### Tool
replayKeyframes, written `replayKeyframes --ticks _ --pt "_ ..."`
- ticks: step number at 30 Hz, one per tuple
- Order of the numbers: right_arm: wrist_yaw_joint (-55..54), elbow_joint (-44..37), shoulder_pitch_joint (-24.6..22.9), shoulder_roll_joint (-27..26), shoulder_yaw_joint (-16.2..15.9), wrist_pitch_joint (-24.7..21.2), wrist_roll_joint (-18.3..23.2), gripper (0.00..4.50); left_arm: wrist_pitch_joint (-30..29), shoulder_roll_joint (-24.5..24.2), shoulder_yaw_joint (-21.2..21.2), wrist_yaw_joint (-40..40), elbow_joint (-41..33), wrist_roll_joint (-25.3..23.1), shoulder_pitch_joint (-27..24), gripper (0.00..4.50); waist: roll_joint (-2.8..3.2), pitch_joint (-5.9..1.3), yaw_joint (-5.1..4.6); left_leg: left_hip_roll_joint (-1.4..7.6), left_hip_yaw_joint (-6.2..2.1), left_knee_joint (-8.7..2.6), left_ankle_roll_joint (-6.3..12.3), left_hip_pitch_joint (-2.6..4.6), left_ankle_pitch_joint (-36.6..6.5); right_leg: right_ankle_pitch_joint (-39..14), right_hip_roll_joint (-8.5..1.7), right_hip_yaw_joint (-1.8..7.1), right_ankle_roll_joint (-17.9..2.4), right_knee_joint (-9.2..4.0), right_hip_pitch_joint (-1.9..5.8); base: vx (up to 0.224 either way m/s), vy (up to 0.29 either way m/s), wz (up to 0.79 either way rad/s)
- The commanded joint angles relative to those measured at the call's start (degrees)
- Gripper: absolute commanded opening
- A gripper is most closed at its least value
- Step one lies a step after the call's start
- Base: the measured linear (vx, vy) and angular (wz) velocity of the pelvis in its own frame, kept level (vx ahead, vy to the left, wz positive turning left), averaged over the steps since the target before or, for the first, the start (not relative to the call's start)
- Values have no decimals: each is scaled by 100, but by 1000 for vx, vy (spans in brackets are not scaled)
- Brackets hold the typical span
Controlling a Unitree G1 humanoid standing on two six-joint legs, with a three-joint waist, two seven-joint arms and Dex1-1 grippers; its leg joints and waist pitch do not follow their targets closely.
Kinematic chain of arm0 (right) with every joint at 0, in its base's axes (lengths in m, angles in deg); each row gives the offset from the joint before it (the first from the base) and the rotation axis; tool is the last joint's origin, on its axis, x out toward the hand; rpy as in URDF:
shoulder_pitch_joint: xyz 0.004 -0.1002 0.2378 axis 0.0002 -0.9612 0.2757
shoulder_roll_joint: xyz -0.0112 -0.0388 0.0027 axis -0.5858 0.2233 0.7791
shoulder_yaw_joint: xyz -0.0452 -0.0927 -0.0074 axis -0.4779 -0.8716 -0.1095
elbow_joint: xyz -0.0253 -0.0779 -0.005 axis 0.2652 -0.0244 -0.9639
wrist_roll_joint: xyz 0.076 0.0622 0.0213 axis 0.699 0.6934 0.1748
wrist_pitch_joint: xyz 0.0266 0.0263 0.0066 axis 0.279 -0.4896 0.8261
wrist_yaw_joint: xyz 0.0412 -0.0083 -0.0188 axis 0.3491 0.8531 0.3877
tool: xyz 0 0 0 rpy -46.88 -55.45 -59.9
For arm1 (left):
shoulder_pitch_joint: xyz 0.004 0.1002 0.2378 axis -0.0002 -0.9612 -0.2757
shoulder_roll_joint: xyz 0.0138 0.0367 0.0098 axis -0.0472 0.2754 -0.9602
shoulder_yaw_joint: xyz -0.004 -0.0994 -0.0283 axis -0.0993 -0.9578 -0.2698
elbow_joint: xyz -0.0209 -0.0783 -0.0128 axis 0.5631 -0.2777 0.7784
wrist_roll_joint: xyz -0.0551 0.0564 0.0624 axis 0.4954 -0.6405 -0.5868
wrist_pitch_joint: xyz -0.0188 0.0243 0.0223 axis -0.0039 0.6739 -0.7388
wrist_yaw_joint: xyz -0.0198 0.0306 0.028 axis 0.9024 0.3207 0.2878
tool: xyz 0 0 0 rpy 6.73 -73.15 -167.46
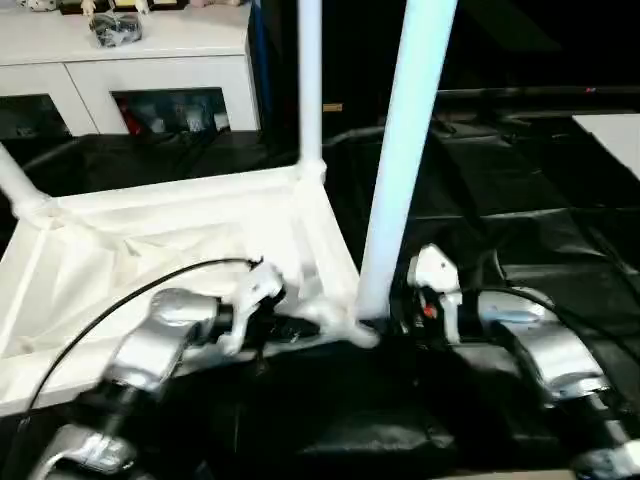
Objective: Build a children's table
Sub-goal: Rotate leg to tighten
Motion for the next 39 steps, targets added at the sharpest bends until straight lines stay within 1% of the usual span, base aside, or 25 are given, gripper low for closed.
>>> replayKeyframes --ticks 1,4,5,6,7,8,9,10,11,14,15,17,18,19,20,22,23,25,26,27,28,31,32,34,39 --pt "-628 470 117 -365 -133 -157 -135 261 45 358 -166 749 137 14 285 0 -94 -294 -3 184 -80 -409 96 49 -1362 -2220 -335 215 -1030 -539 219 0 0 0" --pt "-904 648 196 -493 -85 -175 -186 261 35 463 -162 929 196 -37 359 0 -96 -300 -4 187 -91 -419 80 42 -1391 -2127 -326 208 -1012 -534 237 0 0 0" --pt "-1339 932 353 -723 -20 -237 -245 261 -10 690 -180 1292 326 -102 504 0 -94 -286 -33 182 -88 -431 60 48 -1506 -2149 -320 204 -1015 -550 211 0 0 0" --pt "-1339 932 353 -723 -20 -237 -245 261 -10 690 -180 1292 326 -102 504 0 -94 -286 -33 182 -88 -431 60 48 -1506 -2149 -320 204 -1015 -550 211 0 0 0" --pt "-2113 1450 711 -1138 79 -439 -372 261 -37 1082 -149 1792 540 -208 733 0 -102 -301 -20 190 -86 -418 67 34 -1396 -1980 -332 219 -1047 -530 228 0 0 0" --pt "-2401 1654 864 -1286 117 -531 -427 261 -40 1216 -127 1938 609 -254 805 0 -105 -283 -73 169 -113 -448 18 -14 -1459 -2114 -328 190 -1043 -525 249 0 0 0" --pt "-2401 1654 864 -1286 117 -531 -427 261 -40 1216 -127 1938 609 -254 805 0 -109 -289 -106 187 -127 -458 -46 -36 -1471 -2153 -325 181 -994 -511 273 0 0 0" --pt "-2521 1761 954 -1365 110 -484 -480 261 -18 1282 -89 1981 633 -300 837 0 -108 -300 -83 161 -137 -446 -39 3 -1489 -2263 -338 166 -941 -540 266 0 0 0" --pt "-2591 1880 1055 -1440 85 -275 -590 261 18 1340 -49 1958 650 -332 861 0 -112 -309 -77 169 -102 -408 39 42 -1451 -2111 -353 215 -979 -567 219 0 0 0" --pt "-2550 1905 1092 -1469 118 -186 -569 261 41 1328 -7 1866 612 -340 850 0 -106 -318 -88 186 -105 -423 111 0 -1339 -1648 -329 198 -1103 -510 255 0 0 0" --pt "-2550 1905 1092 -1469 118 -186 -569 315 41 1328 -7 1866 612 -340 850 0 -105 -321 -85 187 -104 -422 119 4 -1335 -1608 -329 196 -1121 -503 257 0 0 0" --pt "-2471 1940 1139 -1493 213 -147 -465 332 78 1274 40 1741 562 -312 819 0 -105 -318 -92 184 -102 -425 143 0 -1373 -1636 -336 196 -1146 -508 262 0 0 0" --pt "-2387 1907 1142 -1459 233 -147 -437 332 95 1207 47 1632 495 -285 765 0 -158 -323 -89 183 -95 -417 164 0 -1341 -1639 -336 198 -1147 -509 261 0 0 0" --pt "-2305 1852 1125 -1404 215 -144 -443 358 101 1140 53 1553 443 -275 722 0 -118 -339 -73 188 -96 -406 188 10 -1251 -1521 -350 209 -1203 -488 258 0 0 0" --pt "-2187 1772 1100 -1301 197 -137 -450 358 113 1013 73 1393 334 -254 647 0 -111 -352 -65 204 -98 -402 212 -5 -1083 -1184 -349 210 -1278 -453 273 0 0 0" --pt "-2081 1688 1074 -1171 176 -130 -471 373 128 871 92 1225 189 -228 562 0 -109 -340 -71 218 -93 -406 263 -12 -1039 -926 -338 202 -1388 -421 274 0 0 0" --pt "-1973 1574 1027 -1016 176 -148 -481 373 161 707 93 1116 -16 -224 463 0 -99 -349 -69 218 -93 -402 269 -8 -1015 -809 -342 200 -1430 -404 296 0 0 0" --pt "-1902 1510 988 -874 182 -89 -516 400 21 521 102 1011 -184 -263 393 0 -96 -348 -75 218 -81 -397 292 -1 -992 -704 -336 201 -1463 -395 292 0 0 0" --pt "-1884 1499 979 -835 186 -73 -524 408 0 456 113 1005 -225 -310 381 0 -91 -343 -73 212 -73 -390 294 12 -994 -709 -331 202 -1481 -399 285 0 0 0" --pt "-1851 1456 951 -764 201 -64 -535 414 -115 341 61 968 -314 -298 371 21 -94 -338 -76 208 -69 -392 292 10 -1004 -737 -328 203 -1483 -402 285 0 0 0" --pt "-1822 1425 931 -730 210 -70 -536 419 -172 279 33 924 -386 -267 362 33 -67 -338 -72 209 -72 -395 270 15 -1021 -765 -330 202 -1485 -395 289 0 0 0" --pt "-1730 1340 883 -655 229 -89 -533 441 -350 119 -13 787 -611 -186 339 44 -73 -320 -61 213 -65 -406 179 36 -1146 -993 -322 205 -1442 -418 271 0 0 0" --pt "-1697 1302 867 -626 240 -107 -521 450 -500 26 -9 676 -760 -134 319 65 -66 -318 -52 218 -70 -415 155 38 -1188 -1067 -324 207 -1427 -422 270 0 0 0" --pt "-1656 1227 835 -556 229 -110 -522 450 -660 -132 -14 597 -959 -107 321 74 -69 -310 -55 216 -68 -421 124 45 -1253 -1151 -318 207 -1415 -429 262 0 0 0" --pt "-1632 1171 809 -483 236 -146 -504 450 -662 -95 31 988 -634 -332 499 111 -81 -314 -20 197 -62 -409 102 39 -1181 -1137 -306 211 -1334 -432 264 0 0 0"
